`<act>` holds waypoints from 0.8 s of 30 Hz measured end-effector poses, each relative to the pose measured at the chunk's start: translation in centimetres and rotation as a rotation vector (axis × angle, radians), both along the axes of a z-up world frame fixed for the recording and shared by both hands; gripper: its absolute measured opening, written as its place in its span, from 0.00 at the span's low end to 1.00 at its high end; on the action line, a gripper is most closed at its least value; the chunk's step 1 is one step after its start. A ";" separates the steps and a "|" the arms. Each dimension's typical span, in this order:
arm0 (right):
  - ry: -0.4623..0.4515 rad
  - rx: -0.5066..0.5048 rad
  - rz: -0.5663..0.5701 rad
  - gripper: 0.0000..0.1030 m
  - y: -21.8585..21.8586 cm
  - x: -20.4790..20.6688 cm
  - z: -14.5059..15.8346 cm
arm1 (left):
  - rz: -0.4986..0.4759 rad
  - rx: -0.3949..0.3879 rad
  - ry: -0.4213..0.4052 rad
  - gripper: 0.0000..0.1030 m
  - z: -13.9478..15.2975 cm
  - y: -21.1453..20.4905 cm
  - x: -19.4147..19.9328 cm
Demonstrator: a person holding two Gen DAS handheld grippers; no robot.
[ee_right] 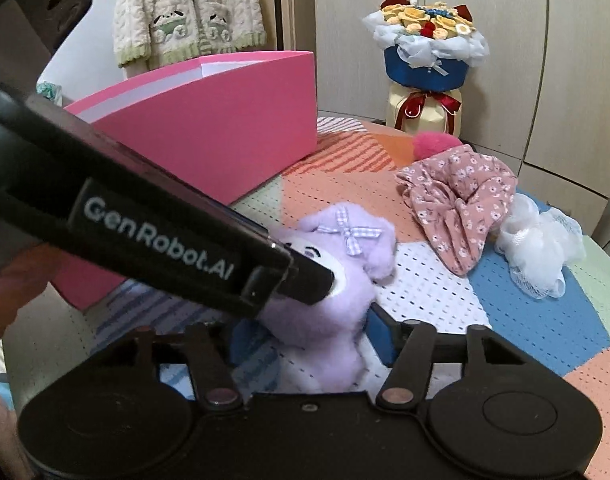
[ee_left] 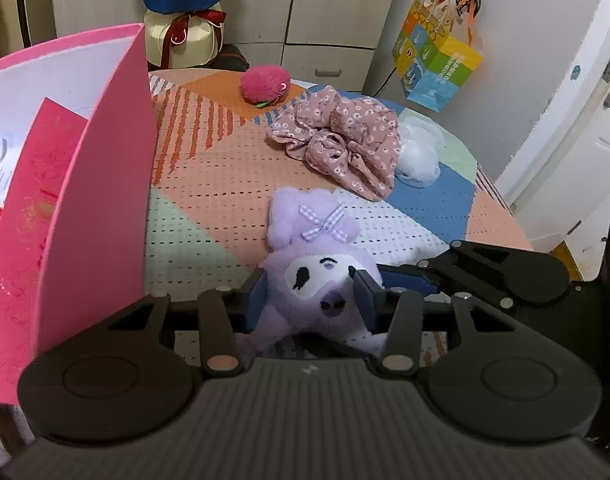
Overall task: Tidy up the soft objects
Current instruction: 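Grasp the purple plush toy with the left gripper and lift it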
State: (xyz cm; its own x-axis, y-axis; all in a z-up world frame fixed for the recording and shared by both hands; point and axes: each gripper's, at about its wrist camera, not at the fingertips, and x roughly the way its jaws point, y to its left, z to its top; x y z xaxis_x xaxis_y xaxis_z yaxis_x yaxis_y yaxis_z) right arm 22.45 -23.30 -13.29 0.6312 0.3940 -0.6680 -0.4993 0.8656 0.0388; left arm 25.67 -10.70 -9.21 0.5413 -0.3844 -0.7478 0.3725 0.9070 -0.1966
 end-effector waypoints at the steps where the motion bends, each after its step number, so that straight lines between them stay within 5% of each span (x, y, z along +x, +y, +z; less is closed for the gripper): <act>1: 0.000 -0.001 -0.007 0.58 0.1 -0.2 0.1 | -0.009 -0.003 0.003 0.44 0.1 0.1 -0.2; 24: 0.027 -0.029 -0.106 0.56 2.0 -10.4 5.4 | -0.222 -0.104 -0.004 0.44 4.3 4.5 -10.8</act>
